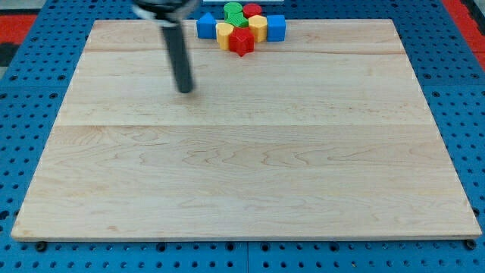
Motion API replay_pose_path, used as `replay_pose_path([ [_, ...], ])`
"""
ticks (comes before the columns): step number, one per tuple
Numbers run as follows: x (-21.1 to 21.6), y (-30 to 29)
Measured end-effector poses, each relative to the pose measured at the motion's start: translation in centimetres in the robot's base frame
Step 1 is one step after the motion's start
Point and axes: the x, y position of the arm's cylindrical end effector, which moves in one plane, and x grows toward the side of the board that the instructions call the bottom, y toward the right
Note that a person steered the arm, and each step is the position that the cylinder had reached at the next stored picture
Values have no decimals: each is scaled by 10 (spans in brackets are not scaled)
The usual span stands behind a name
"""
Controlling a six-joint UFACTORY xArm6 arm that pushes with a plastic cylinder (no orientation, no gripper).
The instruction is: Push the blue cube along with the red star towards the bottom
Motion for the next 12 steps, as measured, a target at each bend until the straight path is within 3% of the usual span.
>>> replay_pose_path([
  [2,-11,225],
  [3,-73,304],
  [4,-177,357],
  [5,-178,350],
  [6,-177,305],
  [7,-177,193],
  [9,-176,43],
  [10,-172,41],
  [12,-124,47],
])
